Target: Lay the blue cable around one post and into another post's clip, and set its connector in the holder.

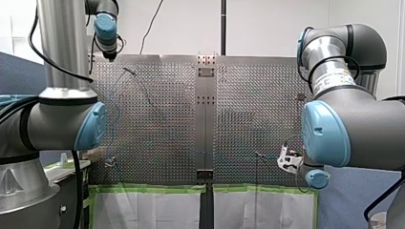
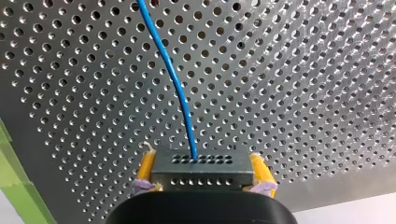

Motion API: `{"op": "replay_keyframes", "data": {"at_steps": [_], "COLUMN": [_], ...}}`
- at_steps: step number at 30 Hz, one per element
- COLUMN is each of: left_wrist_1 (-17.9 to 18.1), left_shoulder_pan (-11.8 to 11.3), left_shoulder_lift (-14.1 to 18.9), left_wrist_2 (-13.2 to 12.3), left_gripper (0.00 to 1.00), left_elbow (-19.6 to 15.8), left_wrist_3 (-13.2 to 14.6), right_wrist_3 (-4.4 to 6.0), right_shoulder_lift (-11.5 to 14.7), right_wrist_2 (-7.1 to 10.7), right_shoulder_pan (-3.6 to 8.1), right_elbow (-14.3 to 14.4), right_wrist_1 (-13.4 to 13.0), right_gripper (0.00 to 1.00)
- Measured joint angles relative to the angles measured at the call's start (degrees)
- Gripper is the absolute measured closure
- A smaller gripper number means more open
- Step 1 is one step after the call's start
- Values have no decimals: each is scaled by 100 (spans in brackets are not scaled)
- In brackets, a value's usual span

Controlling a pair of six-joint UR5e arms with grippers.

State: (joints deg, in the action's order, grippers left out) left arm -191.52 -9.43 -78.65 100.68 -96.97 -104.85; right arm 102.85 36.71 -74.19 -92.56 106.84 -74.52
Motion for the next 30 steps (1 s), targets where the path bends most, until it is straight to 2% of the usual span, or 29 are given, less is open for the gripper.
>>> {"op": "replay_keyframes", "data": {"at_steps": [6, 19, 25, 30], "left_wrist_1": [-274, -930, -1236, -1388], "left_shoulder_pan": [28, 27, 28, 30], "left_shoulder_lift": [-3, -10, -84, -167], "left_wrist_2": [-125, -763, -1051, -1295], "left_gripper": [0, 0, 0, 0], "left_elbow": [13, 243, 270, 272], "left_wrist_3": [272, 920, 963, 890], "right_wrist_3": [0, 0, 5, 8], "right_shoulder_lift": [0, 0, 0, 0], "right_wrist_2": [0, 0, 0, 2], "right_shoulder_pan": [1, -2, -3, -3], "right_elbow": [-7, -14, -16, -20], "right_wrist_1": [11, 24, 24, 24], "right_gripper": [100, 100, 100, 100]}}
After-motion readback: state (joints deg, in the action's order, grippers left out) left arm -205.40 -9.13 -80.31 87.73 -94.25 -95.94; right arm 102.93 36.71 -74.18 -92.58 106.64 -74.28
